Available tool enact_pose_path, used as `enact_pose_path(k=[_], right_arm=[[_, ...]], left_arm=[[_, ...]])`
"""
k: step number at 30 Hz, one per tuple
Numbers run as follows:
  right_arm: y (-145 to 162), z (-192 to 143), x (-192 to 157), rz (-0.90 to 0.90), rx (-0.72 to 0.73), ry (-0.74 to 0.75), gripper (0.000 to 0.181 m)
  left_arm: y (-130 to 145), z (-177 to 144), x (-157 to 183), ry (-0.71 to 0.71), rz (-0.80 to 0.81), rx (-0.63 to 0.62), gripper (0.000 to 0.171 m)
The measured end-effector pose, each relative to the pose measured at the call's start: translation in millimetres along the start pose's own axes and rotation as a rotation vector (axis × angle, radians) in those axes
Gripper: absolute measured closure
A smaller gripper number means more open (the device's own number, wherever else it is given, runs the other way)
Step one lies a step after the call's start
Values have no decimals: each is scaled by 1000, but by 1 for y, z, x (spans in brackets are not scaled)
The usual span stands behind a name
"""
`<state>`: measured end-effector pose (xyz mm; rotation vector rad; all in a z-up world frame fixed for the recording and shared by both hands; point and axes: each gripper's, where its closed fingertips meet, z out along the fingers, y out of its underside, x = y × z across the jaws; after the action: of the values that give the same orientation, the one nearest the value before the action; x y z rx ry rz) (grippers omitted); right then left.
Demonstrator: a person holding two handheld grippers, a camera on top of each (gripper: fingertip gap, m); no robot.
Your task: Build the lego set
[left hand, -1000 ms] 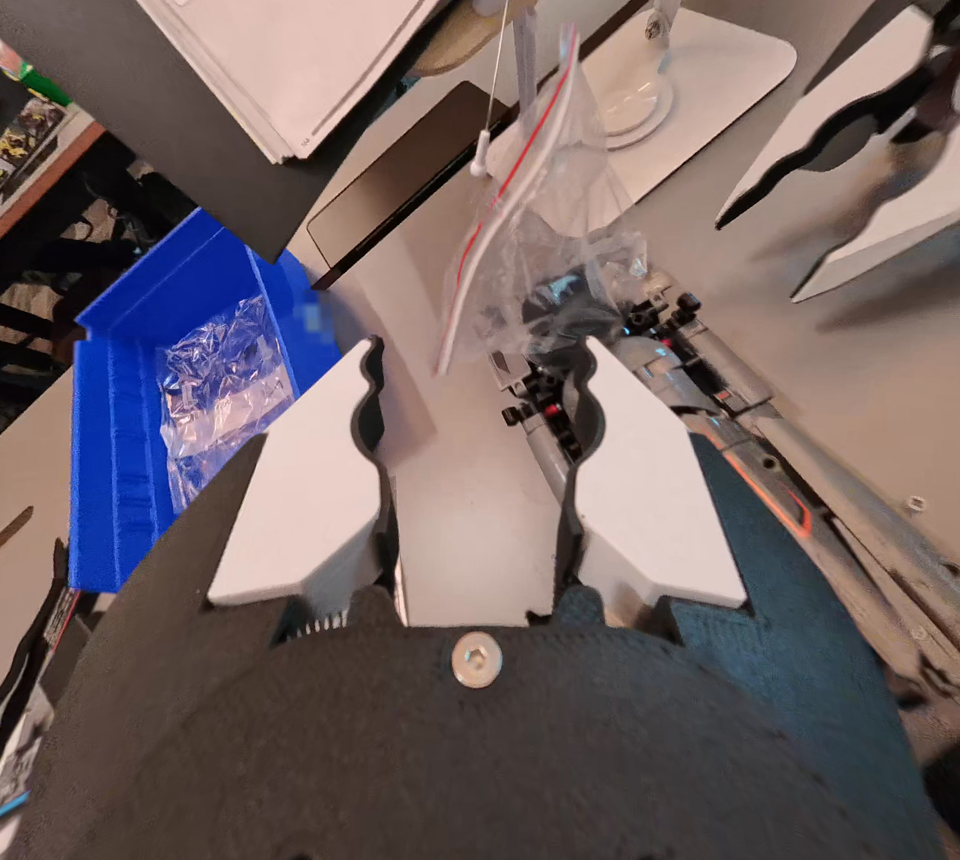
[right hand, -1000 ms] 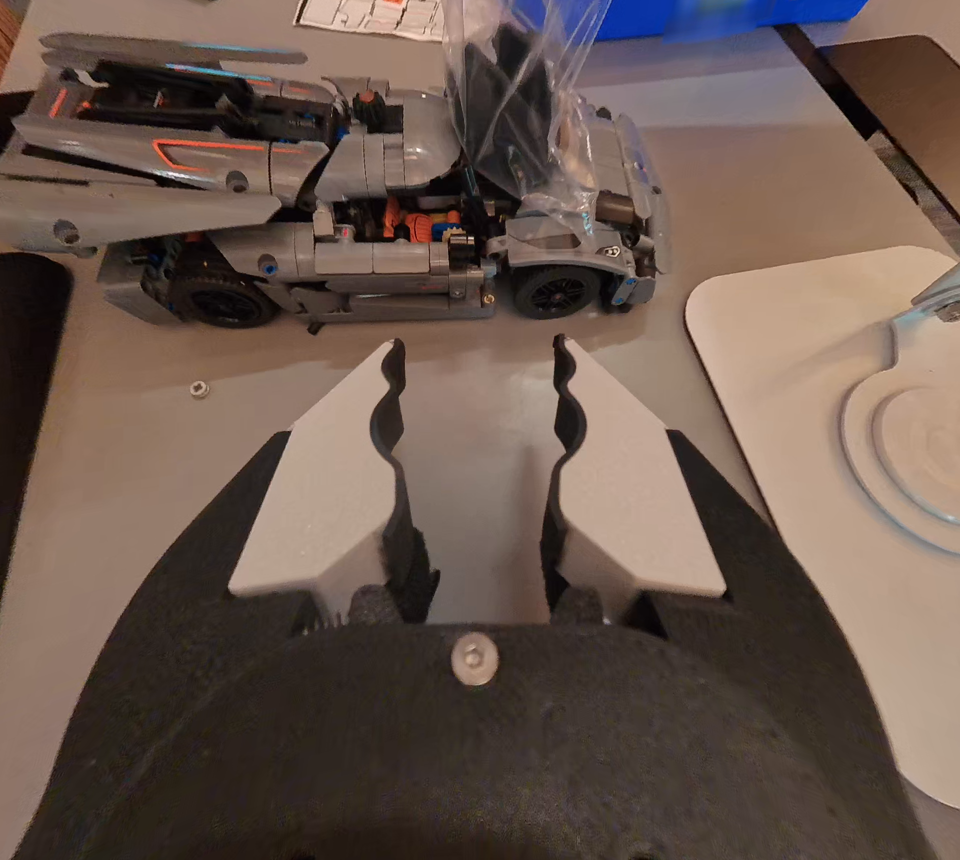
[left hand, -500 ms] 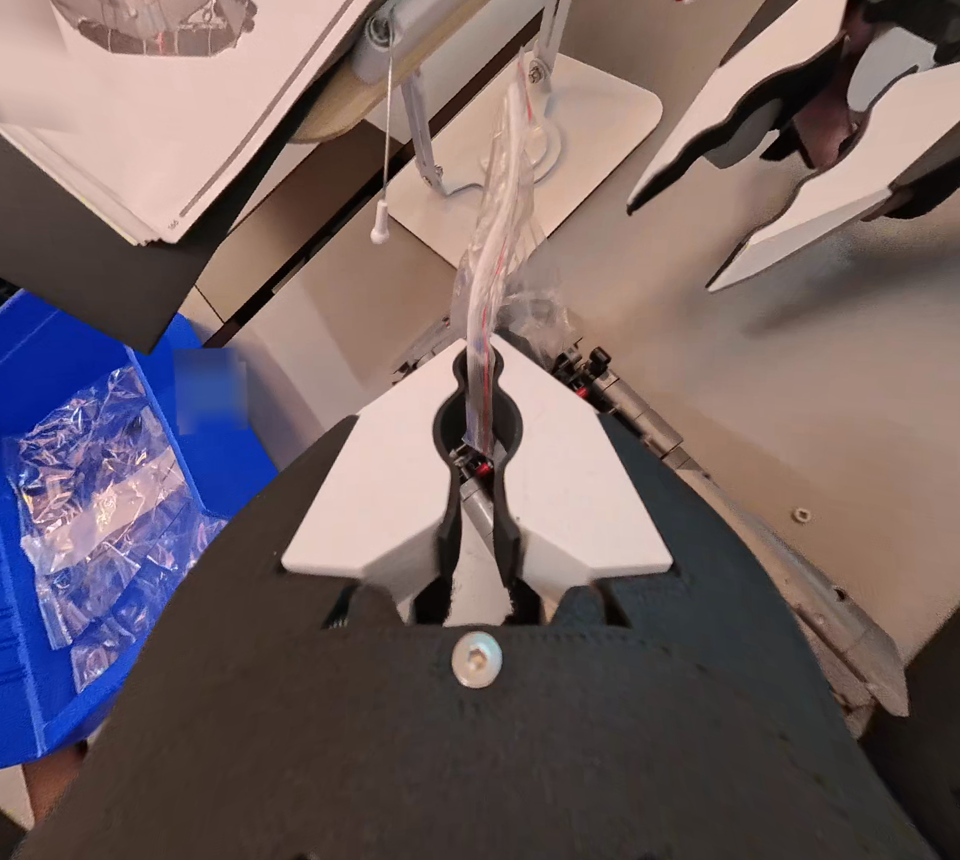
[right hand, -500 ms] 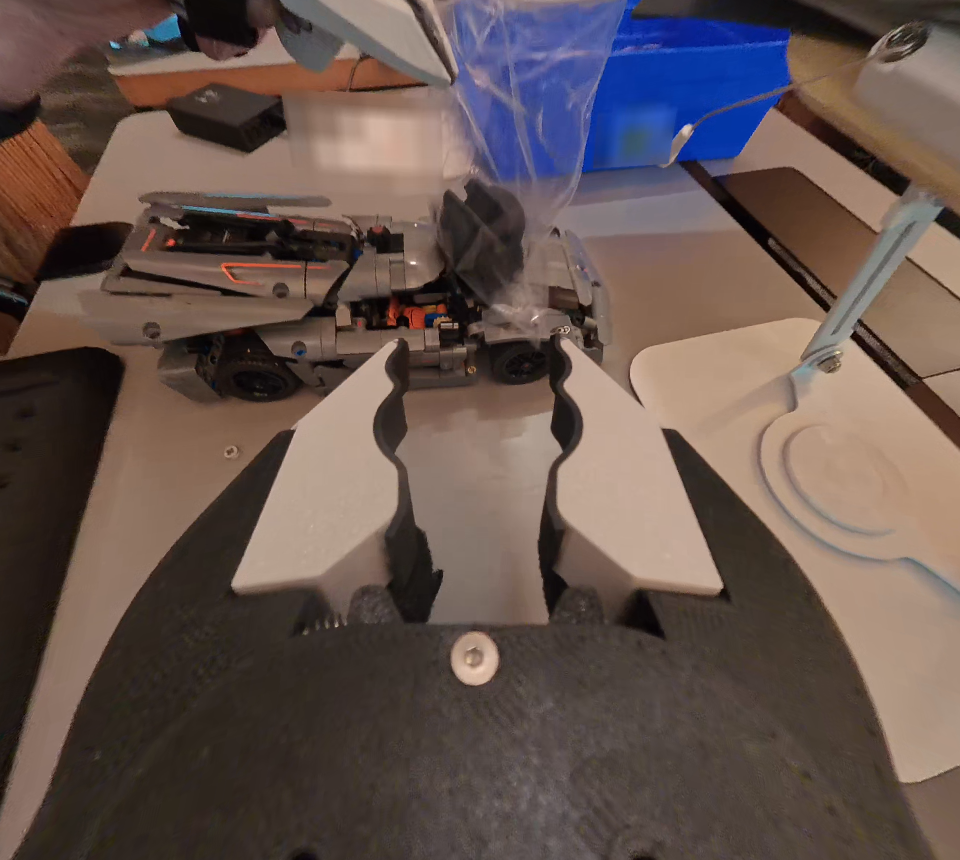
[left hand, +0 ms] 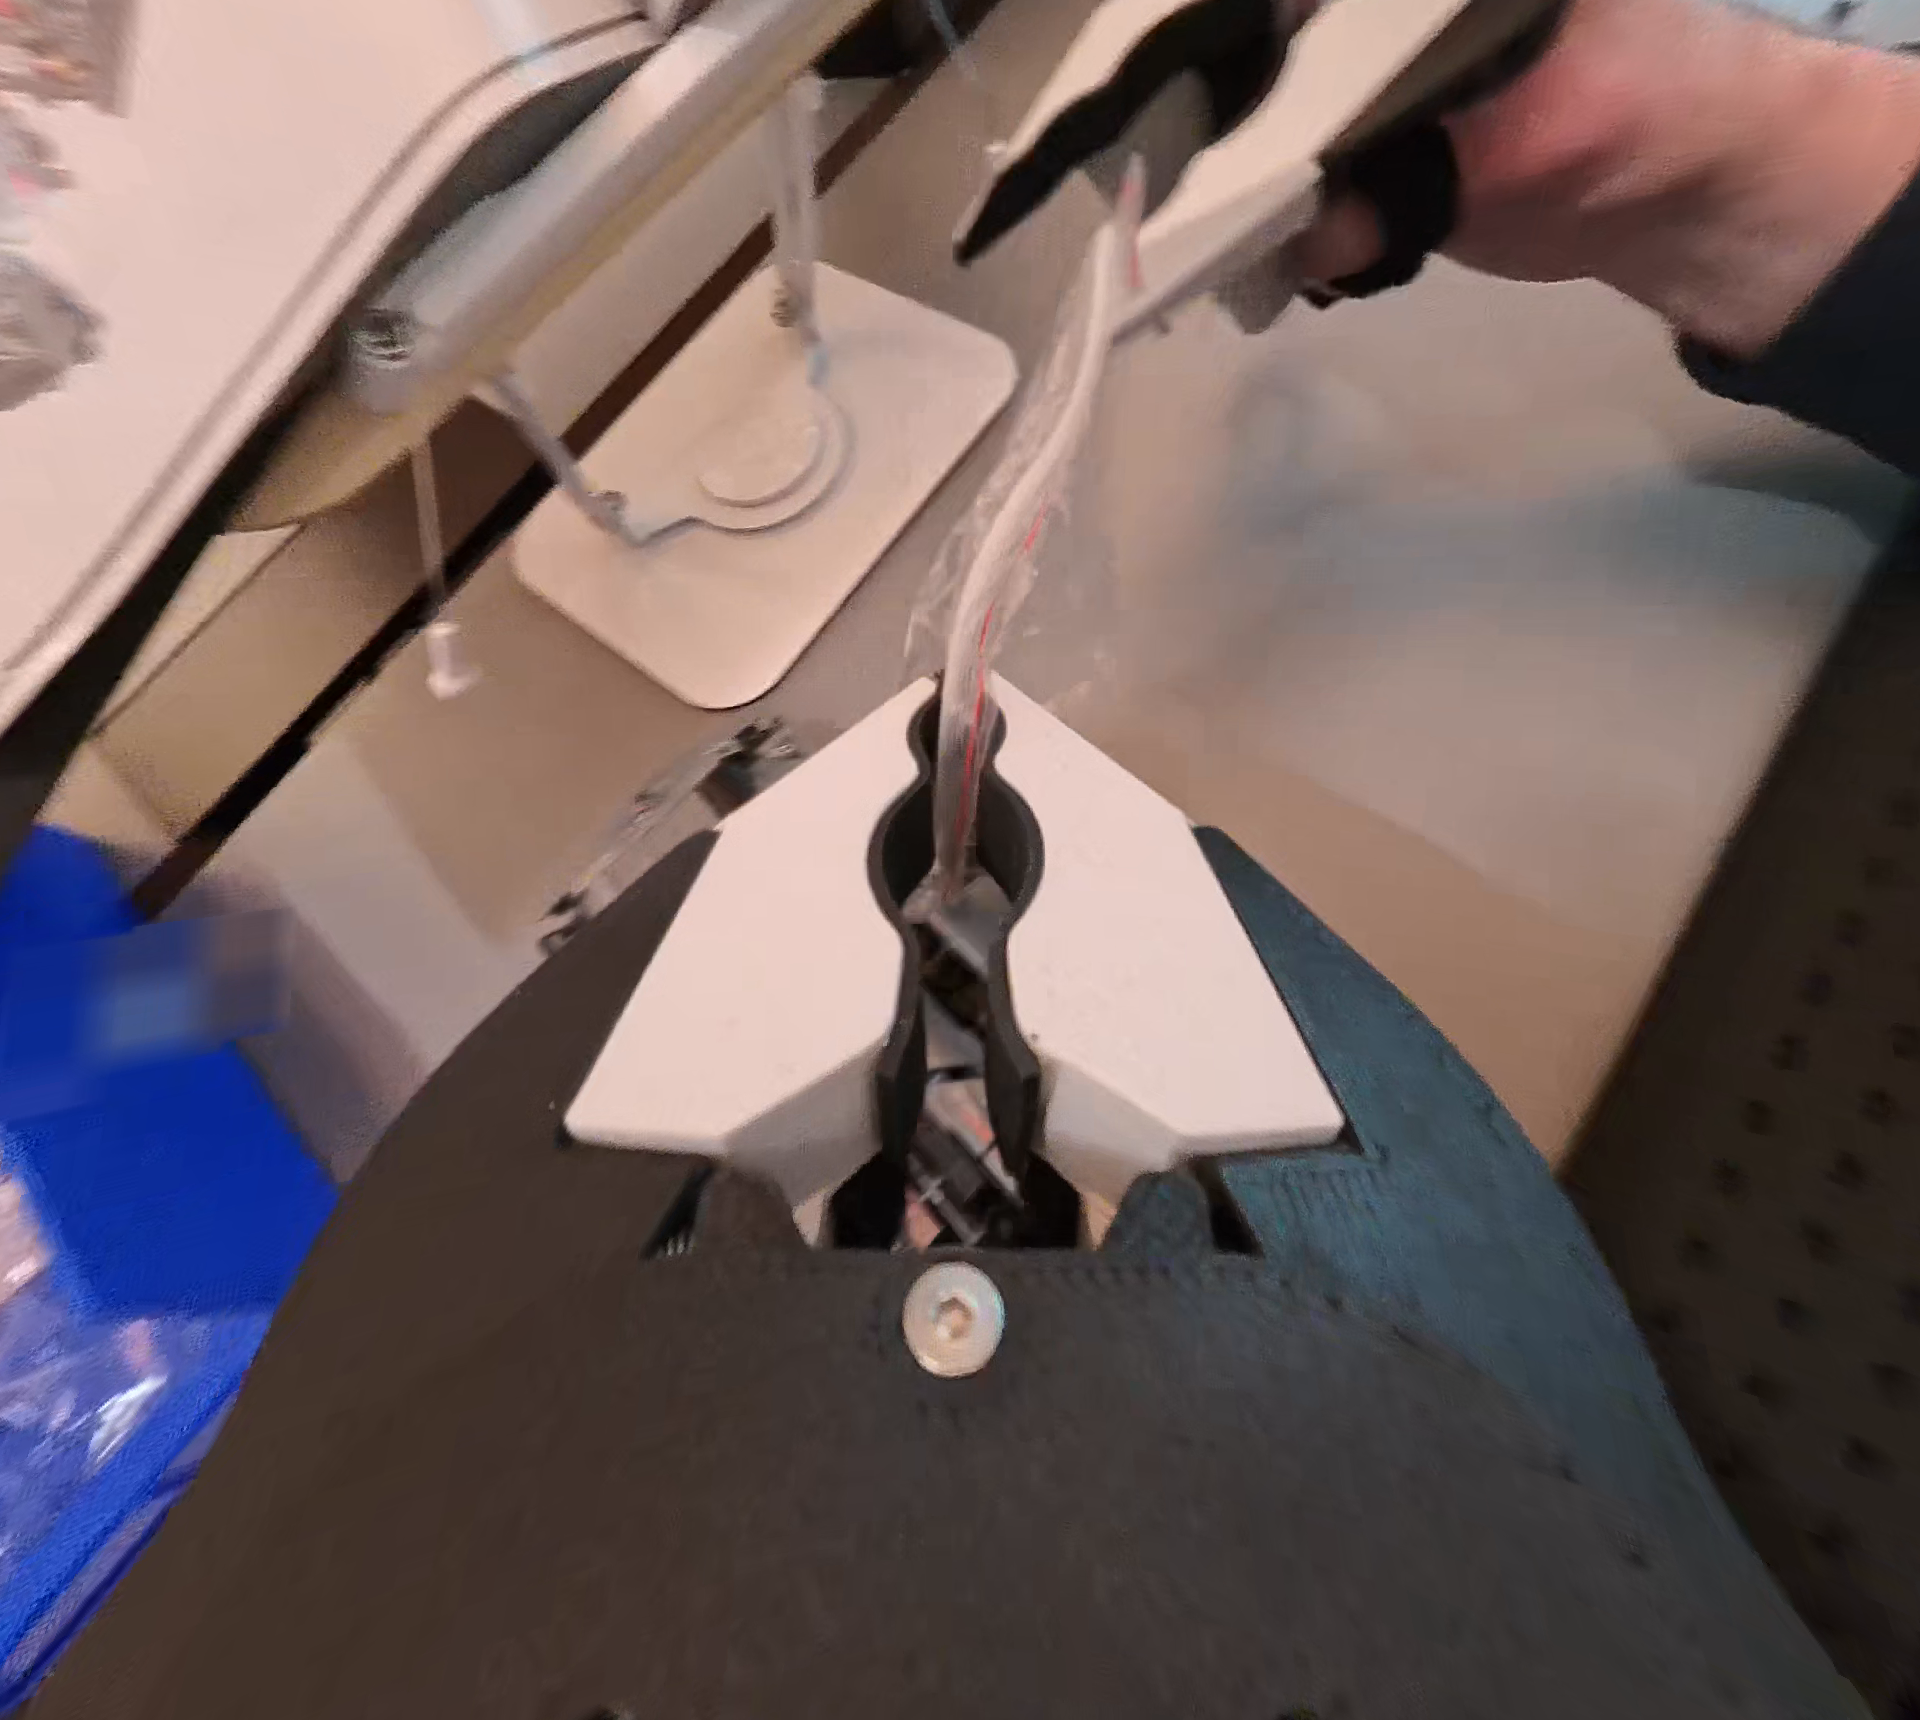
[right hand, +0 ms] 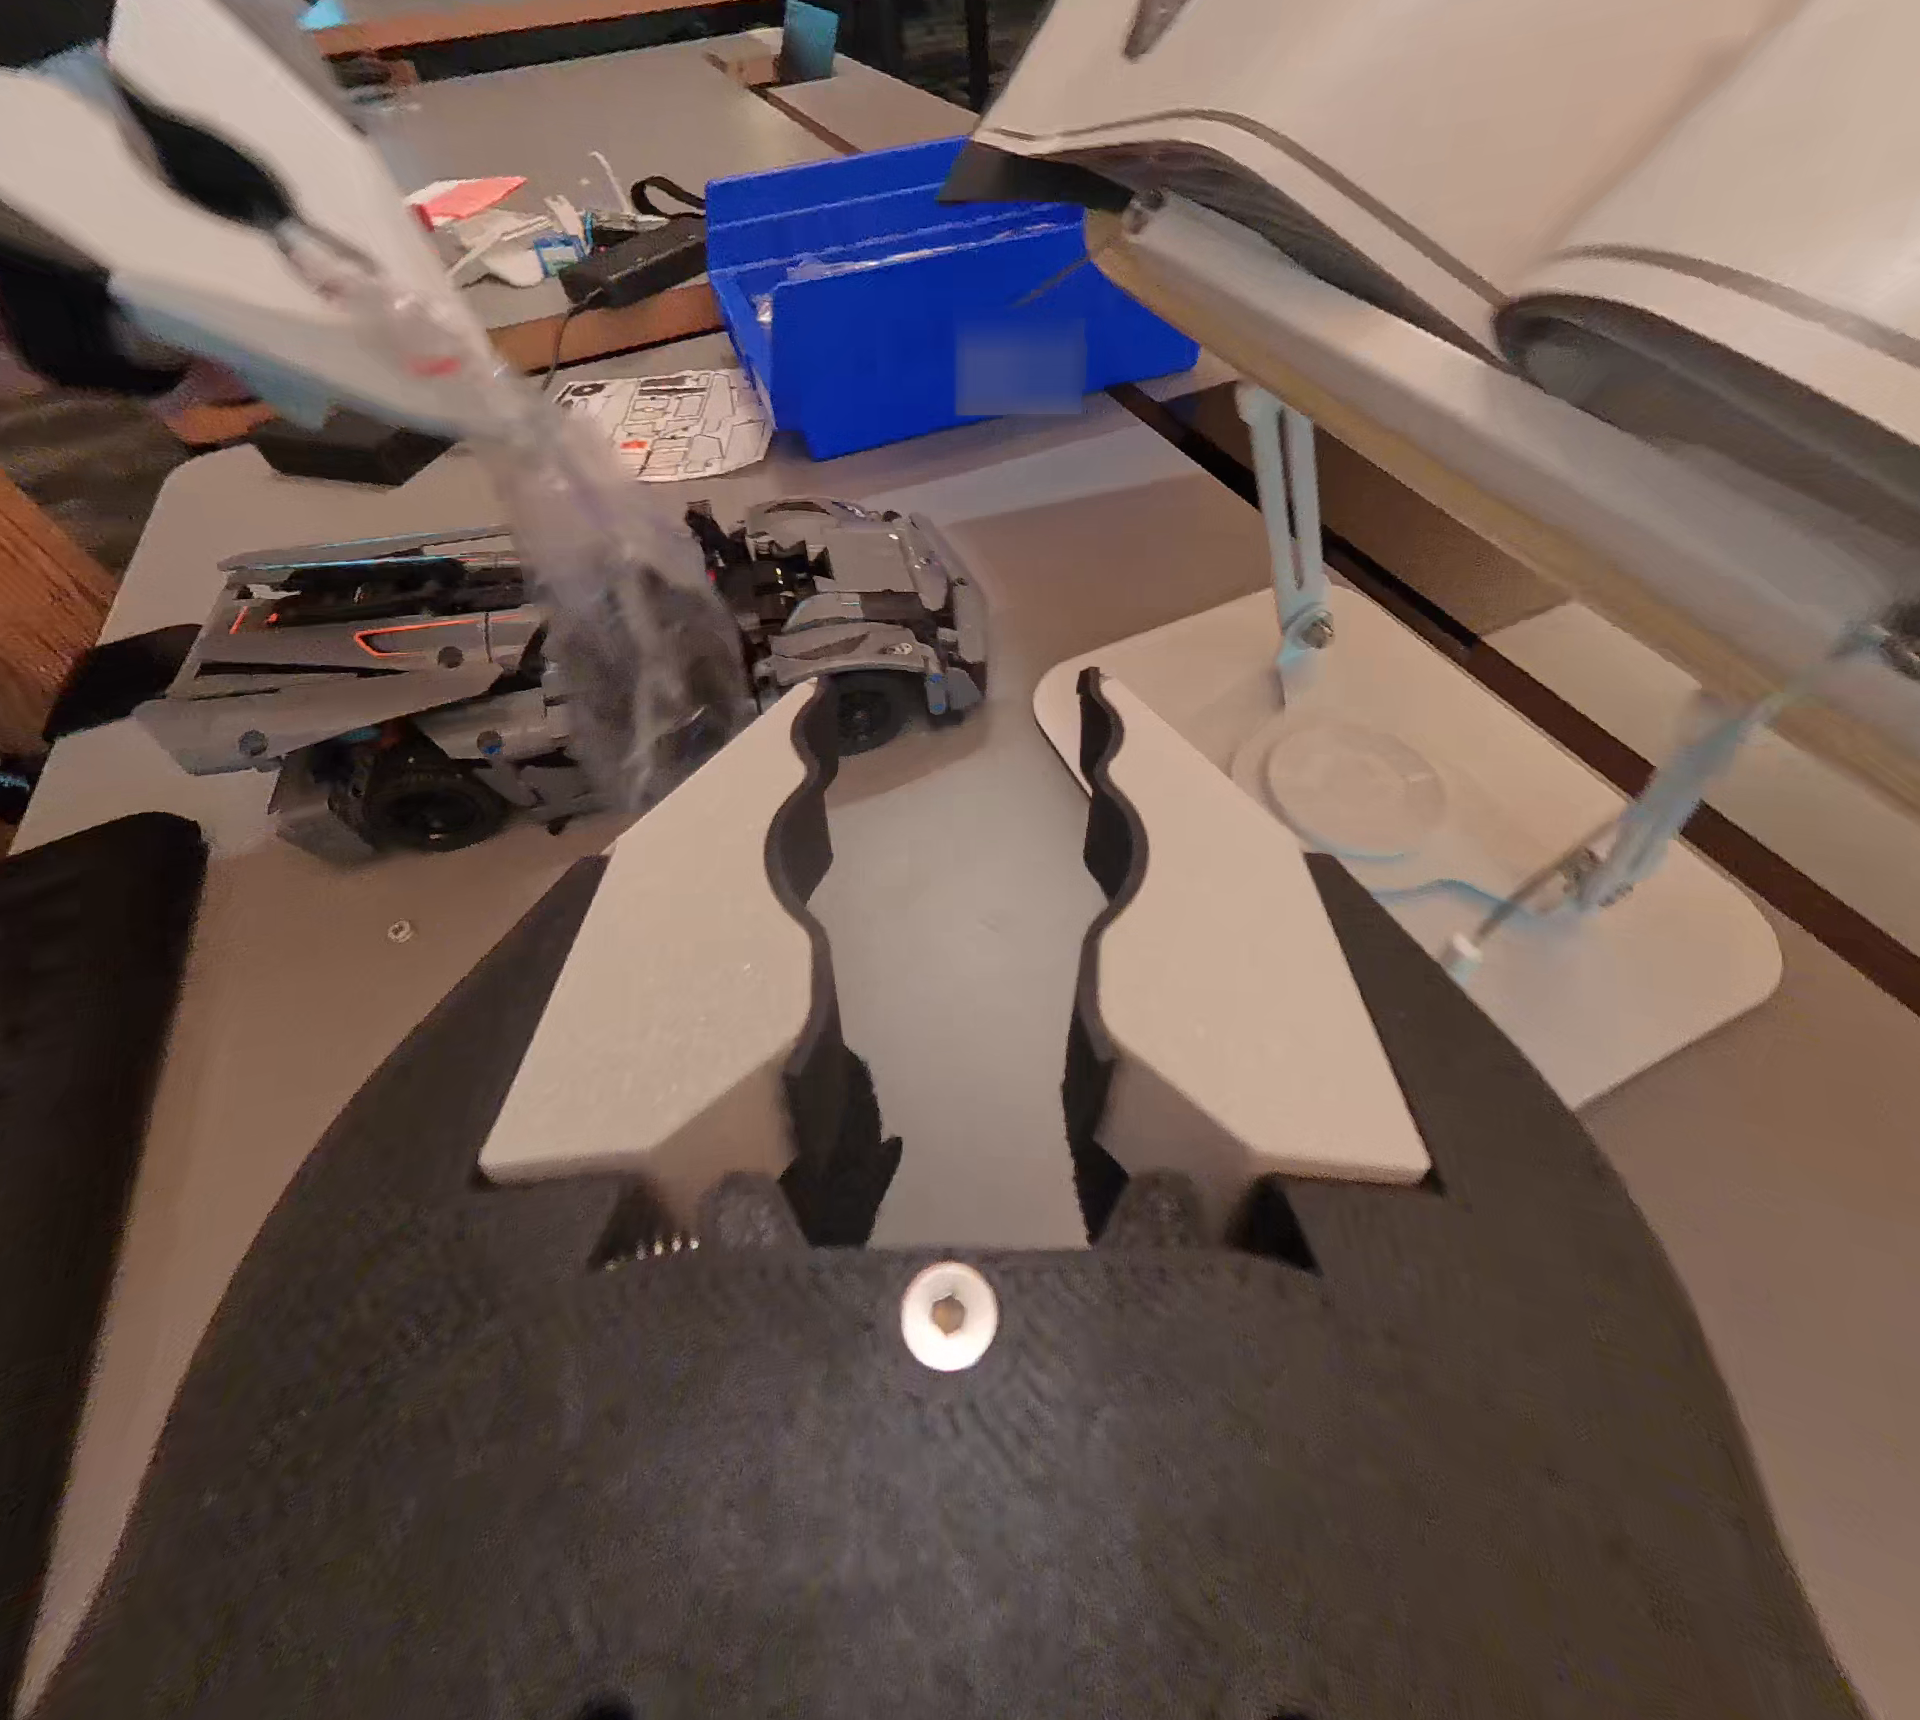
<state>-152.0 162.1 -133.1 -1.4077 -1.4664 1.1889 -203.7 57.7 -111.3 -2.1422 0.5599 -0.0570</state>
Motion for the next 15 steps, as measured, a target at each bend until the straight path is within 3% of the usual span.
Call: enact_pose_path(k=[7, 12, 15], right_arm=[[4, 0, -14, -22, -16, -84, 137], [12, 6, -18, -40, -62, -91, 138], [12, 6, -18, -31, -56, -99, 138]], left_arm=[[18, 33, 43, 110, 38, -88, 171], [40, 40, 44, 115, 41, -162, 171], [47, 39, 43, 115, 33, -172, 162]])
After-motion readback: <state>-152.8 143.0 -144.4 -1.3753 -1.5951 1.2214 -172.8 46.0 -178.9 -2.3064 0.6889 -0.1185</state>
